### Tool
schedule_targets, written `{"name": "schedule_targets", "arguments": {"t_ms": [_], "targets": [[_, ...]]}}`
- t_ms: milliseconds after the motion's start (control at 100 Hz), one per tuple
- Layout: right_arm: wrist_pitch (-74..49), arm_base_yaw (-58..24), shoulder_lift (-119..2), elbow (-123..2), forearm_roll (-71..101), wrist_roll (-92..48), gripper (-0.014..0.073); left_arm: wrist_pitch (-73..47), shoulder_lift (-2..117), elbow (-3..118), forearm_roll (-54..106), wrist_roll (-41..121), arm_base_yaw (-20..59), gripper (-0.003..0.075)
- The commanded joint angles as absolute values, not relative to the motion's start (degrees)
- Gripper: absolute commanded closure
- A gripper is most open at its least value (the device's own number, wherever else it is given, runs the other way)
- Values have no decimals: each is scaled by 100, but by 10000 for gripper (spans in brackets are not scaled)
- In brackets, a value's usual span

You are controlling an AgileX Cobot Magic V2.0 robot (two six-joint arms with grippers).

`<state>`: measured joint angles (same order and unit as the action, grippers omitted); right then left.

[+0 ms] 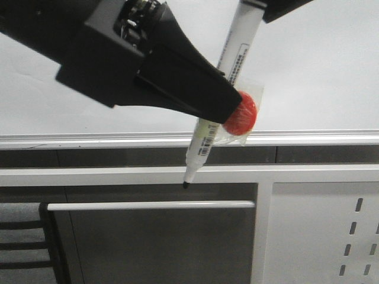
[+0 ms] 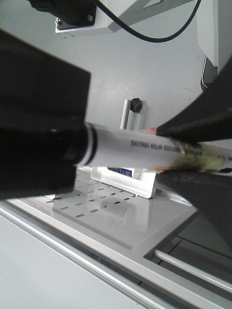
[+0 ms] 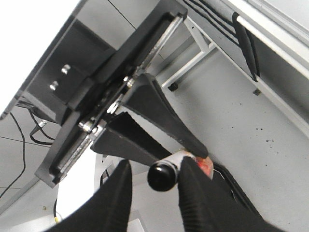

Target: Write number 1 on whiteboard

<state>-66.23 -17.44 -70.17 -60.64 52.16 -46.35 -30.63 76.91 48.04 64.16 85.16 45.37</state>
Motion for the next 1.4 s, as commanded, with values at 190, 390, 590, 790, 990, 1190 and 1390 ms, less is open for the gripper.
{"name": "schedule_targets", "arguments": {"t_ms": [190, 390, 590, 790, 990, 1190, 1390], "targets": [[-6670, -1758, -6932, -6263, 5652, -4726, 396, -3162, 7583, 5207, 6610, 8444, 4592, 741], [-6625, -1758, -6932, -6263, 5652, -4770, 471, -3188, 7583, 5207, 6599, 8444, 4592, 741], [-6645, -1758, -6932, -6263, 5561, -4770, 651, -3229, 7572, 5207, 6599, 8444, 4576, 733], [-6477, -1758, -6897, -6263, 5476, -4770, 646, -3266, 7496, 5344, 6611, 8414, 4495, 470], [-5952, -1758, -6510, -6162, 5073, -4770, 645, -3266, 6988, 5418, 6624, 7799, 3716, 201], [-4504, -1758, -5419, -5236, 4970, -4770, 636, -3951, 6287, 5408, 6665, 7179, 2516, 221], [-2736, -1758, -3840, -3911, 5052, -4844, 636, -4206, 5635, 5146, 7053, 6979, 1578, 421]]}}
